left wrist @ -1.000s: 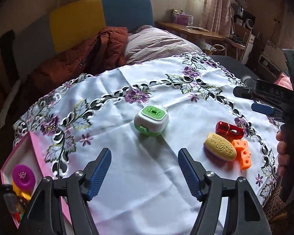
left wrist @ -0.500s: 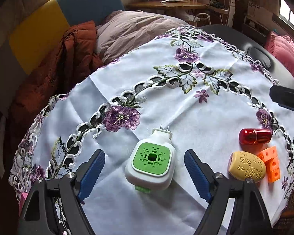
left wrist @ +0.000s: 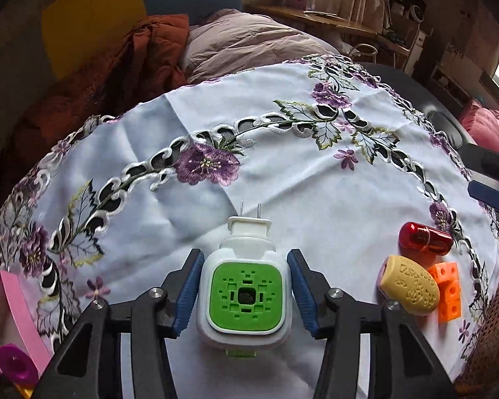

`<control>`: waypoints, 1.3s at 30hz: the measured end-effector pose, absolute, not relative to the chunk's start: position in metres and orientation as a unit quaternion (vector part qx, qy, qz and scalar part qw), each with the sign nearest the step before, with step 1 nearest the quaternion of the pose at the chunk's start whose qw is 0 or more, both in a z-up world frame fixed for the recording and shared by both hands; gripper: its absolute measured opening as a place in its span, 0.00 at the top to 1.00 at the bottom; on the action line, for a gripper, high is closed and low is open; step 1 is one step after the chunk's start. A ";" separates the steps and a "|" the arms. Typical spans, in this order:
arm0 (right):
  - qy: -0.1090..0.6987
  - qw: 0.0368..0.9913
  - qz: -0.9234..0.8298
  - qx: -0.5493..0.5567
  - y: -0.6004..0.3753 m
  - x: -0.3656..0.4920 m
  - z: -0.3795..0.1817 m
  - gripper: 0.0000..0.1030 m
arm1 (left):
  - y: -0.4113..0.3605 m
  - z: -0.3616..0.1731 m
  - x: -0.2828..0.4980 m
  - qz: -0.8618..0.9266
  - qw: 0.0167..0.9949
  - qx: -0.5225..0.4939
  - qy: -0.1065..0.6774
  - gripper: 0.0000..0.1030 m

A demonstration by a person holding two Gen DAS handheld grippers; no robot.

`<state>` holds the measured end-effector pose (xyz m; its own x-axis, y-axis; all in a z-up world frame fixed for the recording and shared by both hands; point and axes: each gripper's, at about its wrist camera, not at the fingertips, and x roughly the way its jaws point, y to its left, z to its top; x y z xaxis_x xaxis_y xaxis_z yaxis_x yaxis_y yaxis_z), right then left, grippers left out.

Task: Organize rigid objects
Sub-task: 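Grasp the green-white plug device with the left tool, then grasp the red cylinder with the right tool while the left tool holds the plug device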

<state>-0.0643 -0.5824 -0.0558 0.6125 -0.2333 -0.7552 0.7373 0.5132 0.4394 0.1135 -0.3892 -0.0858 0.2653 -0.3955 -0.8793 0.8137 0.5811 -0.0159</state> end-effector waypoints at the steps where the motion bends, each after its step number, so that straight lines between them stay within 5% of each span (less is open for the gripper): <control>1: 0.322 0.807 -0.302 0.393 -0.583 -0.065 -0.056 0.15 | -0.382 -0.083 0.109 -0.399 0.764 0.216 0.459 0.49; 13: 0.328 0.783 -0.290 0.441 -0.595 -0.072 -0.071 0.15 | -0.299 -0.072 0.017 -0.392 0.781 0.175 0.453 0.49; 32: 0.471 0.765 -0.266 0.349 -0.563 -0.027 -0.109 0.14 | -0.296 -0.093 0.013 -0.377 0.794 0.155 0.451 0.49; 34: 0.490 0.769 -0.268 0.309 -0.556 -0.020 -0.111 0.18 | -0.295 -0.093 0.013 -0.378 0.795 0.153 0.450 0.49; 36: 0.494 0.778 -0.267 0.281 -0.550 -0.013 -0.110 0.47 | -0.294 -0.093 0.013 -0.377 0.795 0.148 0.450 0.49; 39: 0.499 0.785 -0.262 0.257 -0.547 -0.006 -0.111 0.62 | -0.293 -0.094 0.015 -0.377 0.796 0.140 0.453 0.49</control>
